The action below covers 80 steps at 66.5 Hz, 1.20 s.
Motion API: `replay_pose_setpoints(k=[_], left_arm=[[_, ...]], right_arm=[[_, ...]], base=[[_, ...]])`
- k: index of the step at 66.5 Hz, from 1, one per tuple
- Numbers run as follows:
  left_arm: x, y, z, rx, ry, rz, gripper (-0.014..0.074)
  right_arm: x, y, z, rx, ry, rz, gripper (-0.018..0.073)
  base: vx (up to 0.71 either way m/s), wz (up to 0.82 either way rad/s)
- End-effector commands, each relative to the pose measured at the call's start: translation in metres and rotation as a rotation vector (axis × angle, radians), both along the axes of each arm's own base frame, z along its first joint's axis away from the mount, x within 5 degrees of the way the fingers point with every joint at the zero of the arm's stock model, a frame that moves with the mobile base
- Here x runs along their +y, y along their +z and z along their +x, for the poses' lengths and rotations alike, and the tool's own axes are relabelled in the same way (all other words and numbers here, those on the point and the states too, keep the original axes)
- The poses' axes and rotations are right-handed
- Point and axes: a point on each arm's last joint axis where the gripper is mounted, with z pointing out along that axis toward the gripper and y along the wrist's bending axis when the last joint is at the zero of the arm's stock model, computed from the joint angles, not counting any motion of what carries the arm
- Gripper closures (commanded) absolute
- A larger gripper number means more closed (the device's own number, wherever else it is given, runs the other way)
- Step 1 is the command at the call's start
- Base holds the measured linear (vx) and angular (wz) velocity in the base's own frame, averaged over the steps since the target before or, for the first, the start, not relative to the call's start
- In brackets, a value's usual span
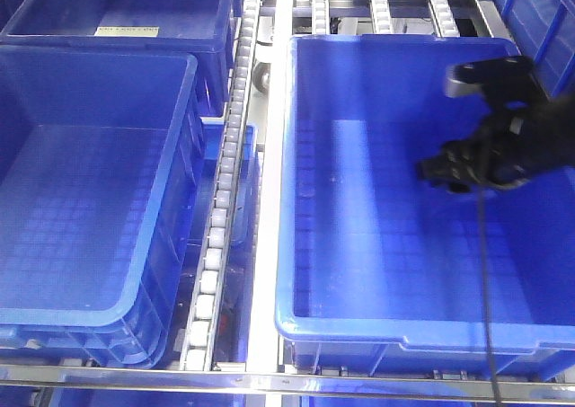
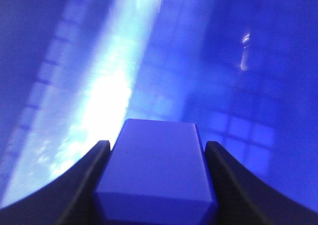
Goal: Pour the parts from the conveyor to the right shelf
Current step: 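Lower the block into the bin and open the right gripper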
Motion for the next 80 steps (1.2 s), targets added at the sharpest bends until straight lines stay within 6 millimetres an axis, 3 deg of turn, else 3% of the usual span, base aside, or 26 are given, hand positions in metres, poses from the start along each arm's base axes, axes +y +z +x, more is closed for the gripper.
replay_pose_setpoints(k=[1,11,25,50,60,75,80], left_arm=[[-0.001,0.014,-0.001,-0.110,-0.007,-0.015,0.0603],[-0.001,0.014,-0.001,-0.110,-0.007,-0.015,0.0603],[-0.001,0.014,-0.001,-0.110,-0.007,-0.015,0.0603],[-0.001,0.014,-0.001,-0.110,-0.007,-0.015,0.0603],[-0.001,0.014,-0.001,-0.110,-0.007,-0.015,0.0603],[-0.001,0.014,-0.001,-0.110,-0.007,-0.015,0.0603],[-0.001,0.014,-0.001,-0.110,-0.007,-0.015,0.0603]], right_arm=[[0.004,0.014,0.024,-0.045,0.015,-0.007,0.0564],[0.011,0.003,0.059,0.042,0.024,-0.019,0.0564],[0.017,-0.027,0.093,0.159,0.030,-0.032,0.0564],[0.022,-0.064,0.108,0.292,0.032,-0.023,0.0517],[0.023,-0.064,0.108,0.294,0.032,-0.016,0.0376],[0.023,-0.064,0.108,0.289,0.034,-0.016,0.0006],[0.023,-0.064,0.109,0.284,0.030,-0.014,-0.0069]], base=[[0.00,0.00],[0.00,0.00],[0.00,0.00],[0.00,0.00],[0.00,0.00],[0.00,0.00],[0.00,0.00]])
